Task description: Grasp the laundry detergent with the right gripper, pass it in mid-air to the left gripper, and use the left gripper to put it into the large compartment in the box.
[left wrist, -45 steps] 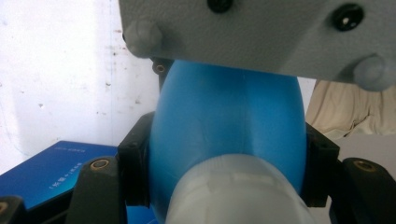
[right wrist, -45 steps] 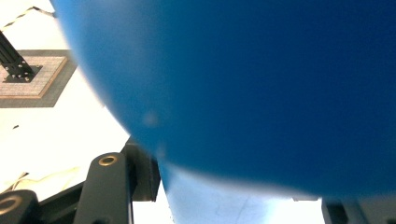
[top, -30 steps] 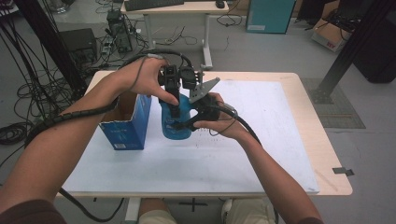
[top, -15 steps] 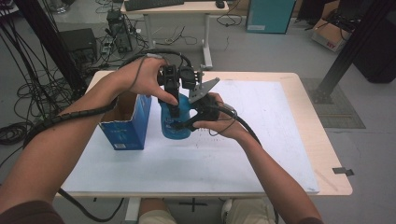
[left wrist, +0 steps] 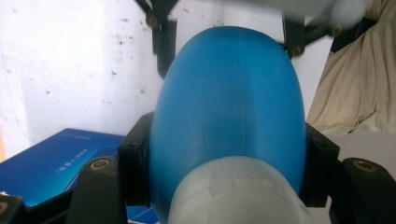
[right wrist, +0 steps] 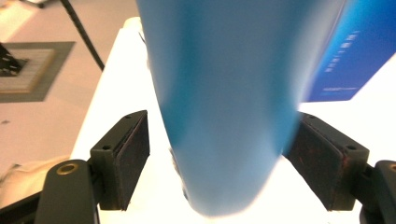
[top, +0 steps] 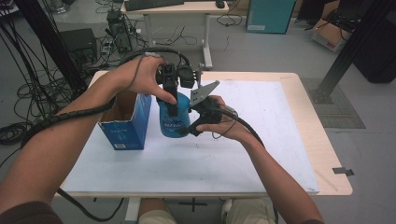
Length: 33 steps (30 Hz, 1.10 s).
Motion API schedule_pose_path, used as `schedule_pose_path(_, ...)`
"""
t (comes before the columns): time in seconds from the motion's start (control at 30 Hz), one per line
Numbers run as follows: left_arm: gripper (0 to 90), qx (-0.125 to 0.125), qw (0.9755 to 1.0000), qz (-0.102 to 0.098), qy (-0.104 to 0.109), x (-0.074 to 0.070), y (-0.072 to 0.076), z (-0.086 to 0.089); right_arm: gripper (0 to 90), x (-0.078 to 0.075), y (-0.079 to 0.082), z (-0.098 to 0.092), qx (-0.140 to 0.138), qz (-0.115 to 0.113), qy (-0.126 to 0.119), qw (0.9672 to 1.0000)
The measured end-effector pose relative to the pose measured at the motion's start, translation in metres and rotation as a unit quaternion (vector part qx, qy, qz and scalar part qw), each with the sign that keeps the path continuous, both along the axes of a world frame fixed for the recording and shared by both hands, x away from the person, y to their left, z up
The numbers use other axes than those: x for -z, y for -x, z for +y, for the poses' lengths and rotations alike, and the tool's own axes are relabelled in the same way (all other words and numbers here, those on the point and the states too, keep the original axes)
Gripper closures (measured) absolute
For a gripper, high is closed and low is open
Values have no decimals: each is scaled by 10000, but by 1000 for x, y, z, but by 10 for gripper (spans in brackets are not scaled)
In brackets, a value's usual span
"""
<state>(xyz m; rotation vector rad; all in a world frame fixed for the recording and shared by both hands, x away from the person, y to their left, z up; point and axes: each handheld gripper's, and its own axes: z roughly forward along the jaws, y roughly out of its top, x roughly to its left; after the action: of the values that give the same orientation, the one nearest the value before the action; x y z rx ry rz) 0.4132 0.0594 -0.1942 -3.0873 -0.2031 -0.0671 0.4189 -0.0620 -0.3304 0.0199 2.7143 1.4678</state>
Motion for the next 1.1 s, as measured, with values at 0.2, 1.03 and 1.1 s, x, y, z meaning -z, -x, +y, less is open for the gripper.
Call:
schedule_pose_path(0.2, 370, -183, 9998, 39, -63, -3, -2, 2, 176, -1, 0, -16, 326, 297, 68, 9990)
schedule_pose_path(1.03, 369, -2091, 9774, -279, 113, -73, -21, 38, 54, -20, 8, -112, 1759, 291, 700, 9815)
schedule_pose_path(1.1, 369, -2222, 9745, -297, 89, -82, -23, 43, 55, -23, 8, -118, 1889, 290, 689, 9792)
